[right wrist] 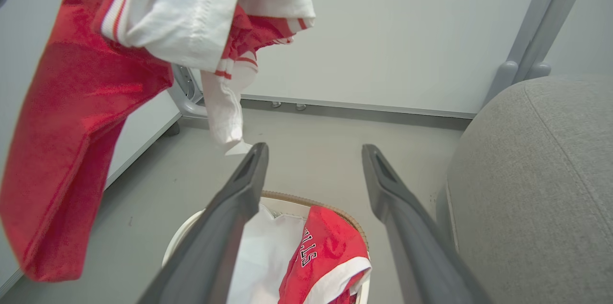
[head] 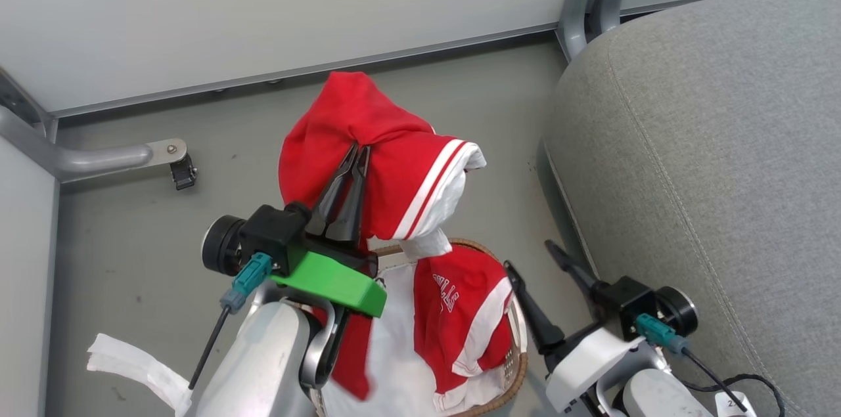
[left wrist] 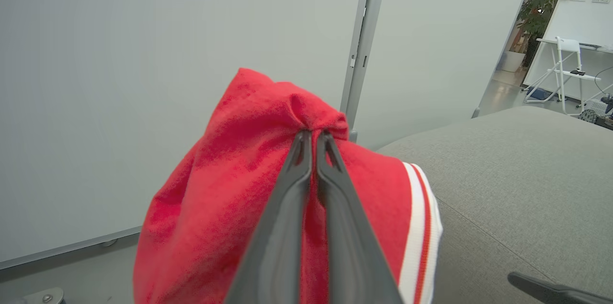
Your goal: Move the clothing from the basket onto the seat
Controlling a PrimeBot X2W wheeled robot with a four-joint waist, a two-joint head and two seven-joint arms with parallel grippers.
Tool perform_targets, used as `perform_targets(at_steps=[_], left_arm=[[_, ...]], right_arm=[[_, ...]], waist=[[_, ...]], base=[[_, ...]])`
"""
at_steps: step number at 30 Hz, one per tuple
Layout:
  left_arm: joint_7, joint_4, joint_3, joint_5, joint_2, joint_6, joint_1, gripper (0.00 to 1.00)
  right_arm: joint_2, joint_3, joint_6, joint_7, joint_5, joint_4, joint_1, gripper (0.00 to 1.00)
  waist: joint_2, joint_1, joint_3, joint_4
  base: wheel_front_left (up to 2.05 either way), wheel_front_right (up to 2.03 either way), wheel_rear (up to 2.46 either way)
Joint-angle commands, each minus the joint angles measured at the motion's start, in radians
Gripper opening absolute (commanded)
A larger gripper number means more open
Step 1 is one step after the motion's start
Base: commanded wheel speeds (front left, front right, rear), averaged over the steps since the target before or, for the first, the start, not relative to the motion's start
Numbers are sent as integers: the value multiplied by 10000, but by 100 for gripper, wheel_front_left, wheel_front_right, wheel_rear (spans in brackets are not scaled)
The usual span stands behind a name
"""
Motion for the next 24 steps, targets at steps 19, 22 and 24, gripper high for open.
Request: perform_targets(at_steps=[19,22,24], left_arm=[[-36,-309,-1170,-506,18,52,222,0],[-36,-306,-1428,-577,19,45,271,0],[-36,-269,-1619,-649,18,25,294,0]], right_arm=[[-590,2883,-17,-19,1698,-200,-2142,100],[-462,3004,-17,-19,1900,-263,-2248,100],[-382,2958,-17,-19,1972,-307,-2288,100]], waist=[[0,1,-306,780],[0,1,-379,896],[0,1,-408,953]], base=[[0,0,0],[0,0,0],[0,0,0]])
